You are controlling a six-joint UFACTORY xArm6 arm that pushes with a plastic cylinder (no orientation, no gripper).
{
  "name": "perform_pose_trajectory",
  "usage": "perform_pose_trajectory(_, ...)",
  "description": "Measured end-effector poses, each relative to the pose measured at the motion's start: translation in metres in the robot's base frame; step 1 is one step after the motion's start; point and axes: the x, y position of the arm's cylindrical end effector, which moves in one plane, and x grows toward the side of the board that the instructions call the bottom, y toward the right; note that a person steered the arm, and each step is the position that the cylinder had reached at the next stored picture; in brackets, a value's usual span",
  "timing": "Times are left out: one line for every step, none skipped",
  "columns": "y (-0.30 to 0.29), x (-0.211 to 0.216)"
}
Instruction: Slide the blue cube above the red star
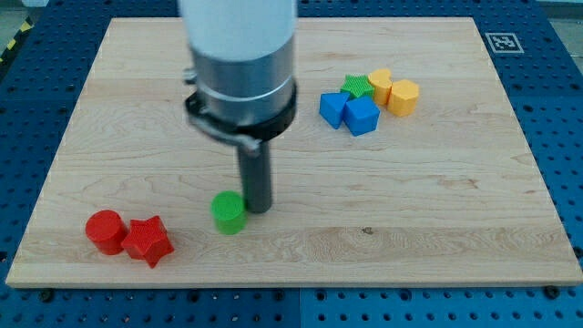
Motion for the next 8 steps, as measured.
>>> perform_pose_trajectory(-0.028,0.023)
perform_pose_trajectory(-0.026,0.004)
perform_pose_trajectory(-0.010,-0.038)
perform_pose_trajectory(0.050,-0.043)
perform_pose_trajectory(0.156,-0.043)
perform_pose_trajectory(0.249,-0.061)
perform_pose_trajectory(0.285,-0.114)
perform_pose_trajectory(0.240,-0.127)
